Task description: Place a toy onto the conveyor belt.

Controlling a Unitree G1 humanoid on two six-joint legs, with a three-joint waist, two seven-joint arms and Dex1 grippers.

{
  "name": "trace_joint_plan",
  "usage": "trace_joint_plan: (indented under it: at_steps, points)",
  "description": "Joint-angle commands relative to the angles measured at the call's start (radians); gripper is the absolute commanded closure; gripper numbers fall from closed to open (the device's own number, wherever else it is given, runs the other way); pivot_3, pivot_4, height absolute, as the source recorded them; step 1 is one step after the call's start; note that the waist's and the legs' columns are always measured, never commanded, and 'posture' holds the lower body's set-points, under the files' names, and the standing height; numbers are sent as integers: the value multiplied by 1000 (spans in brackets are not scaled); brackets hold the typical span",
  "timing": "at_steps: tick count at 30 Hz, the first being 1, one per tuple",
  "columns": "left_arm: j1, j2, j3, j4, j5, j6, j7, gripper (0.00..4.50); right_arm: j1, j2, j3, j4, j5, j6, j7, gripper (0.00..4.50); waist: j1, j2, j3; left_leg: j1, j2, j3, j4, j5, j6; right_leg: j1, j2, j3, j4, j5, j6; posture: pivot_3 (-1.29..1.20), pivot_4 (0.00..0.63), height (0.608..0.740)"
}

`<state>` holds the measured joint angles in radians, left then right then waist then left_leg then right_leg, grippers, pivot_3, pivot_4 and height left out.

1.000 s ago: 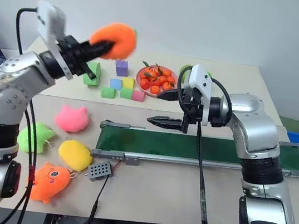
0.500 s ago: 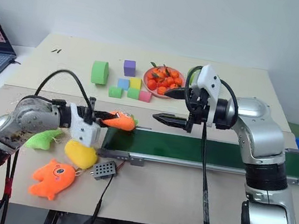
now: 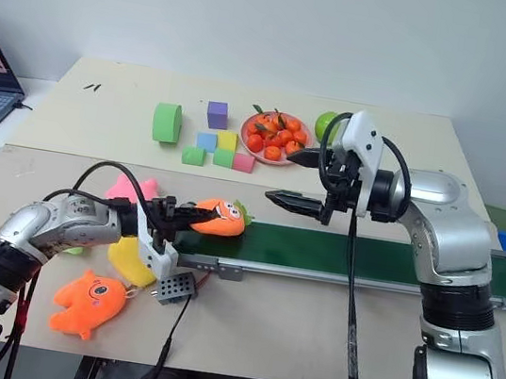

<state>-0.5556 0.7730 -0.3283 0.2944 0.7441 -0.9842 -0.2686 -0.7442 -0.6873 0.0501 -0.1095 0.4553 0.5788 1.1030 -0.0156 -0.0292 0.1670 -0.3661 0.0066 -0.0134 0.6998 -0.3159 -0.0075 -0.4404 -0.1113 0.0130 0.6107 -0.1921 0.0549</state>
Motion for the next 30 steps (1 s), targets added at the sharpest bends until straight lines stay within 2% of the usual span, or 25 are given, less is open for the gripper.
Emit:
trace_joint_plan:
  at_steps: [1,4,6,7,8,9,12,15,16,20,22,24,27,30]
  points:
    - [5,29,-13,41,51,-38,47,4226,0,-18,-47,-43,28,10,-11,0,0,0,0,0,0,0,0,0,0,0,0,0,0,0,0,0,150,738]
    - [6,56,-30,99,89,-56,74,4226,2,-24,-51,-44,29,13,-11,0,-1,0,0,0,0,0,0,0,0,0,0,0,0,0,0,0,150,738]
    - [-3,64,-40,127,115,-61,95,3517,1,-25,-51,-43,28,14,-11,0,-2,0,0,1,0,0,0,0,0,0,0,0,1,0,0,0,150,738]
    - [-11,63,-47,145,116,-60,94,3369,0,-24,-51,-43,28,14,-10,0,-2,0,0,1,0,0,0,-1,2,0,0,0,1,0,0,0,150,738]
    - [-18,59,-55,170,101,-60,79,2786,-1,-24,-52,-43,27,14,-10,0,-1,0,0,2,0,0,0,-2,3,1,0,0,1,0,0,0,150,738]
    - [-24,58,-59,184,96,-61,78,2554,0,-24,-53,-44,27,15,-10,0,0,0,0,2,0,0,0,-2,3,1,0,0,1,0,0,0,150,738]
    - [-40,59,-65,204,55,-65,63,1379,5,-30,-52,-45,20,13,-8,0,0,2,-1,3,0,0,0,-2,4,3,0,0,2,0,0,0,150,738]
    - [-46,61,-67,200,-30,-74,18,172,9,-36,-54,-44,22,15,-5,0,-1,3,-2,5,0,1,0,-2,4,3,0,0,3,0,0,0,150,738]
    - [-48,63,-69,193,-91,-78,-16,14,10,-40,-55,-43,22,14,-4,0,-2,3,-2,6,0,1,0,-2,4,3,0,0,3,0,0,0,150,738]
    - [-35,82,-107,110,-508,31,-308,14,15,-62,-61,-37,19,10,6,0,-5,3,-2,6,1,1,0,-2,4,3,0,0,4,0,0,0,150,738]
    - [-4,89,-93,3,-787,257,-515,14,23,-82,-65,-34,15,8,16,0,-5,3,-2,6,1,1,1,-2,4,3,0,0,4,0,0,0,150,738]
    - [20,107,-66,-113,-1006,493,-681,14,33,-110,-68,-30,11,6,30,0,-6,3,-2,4,1,1,1,-3,5,1,0,0,4,0,0,0,150,738]
    - [32,160,-12,-247,-1196,802,-807,14,59,-161,-77,-17,-6,-9,48,0,-5,3,-2,2,1,-1,3,-3,6,1,0,0,5,0,0,0,150,738]
    - [10,186,51,-306,-1316,1047,-868,14,84,-202,-86,-5,-15,-17,57,0,-5,3,-2,2,1,-1,4,-4,6,1,0,0,4,0,0,0,150,738]
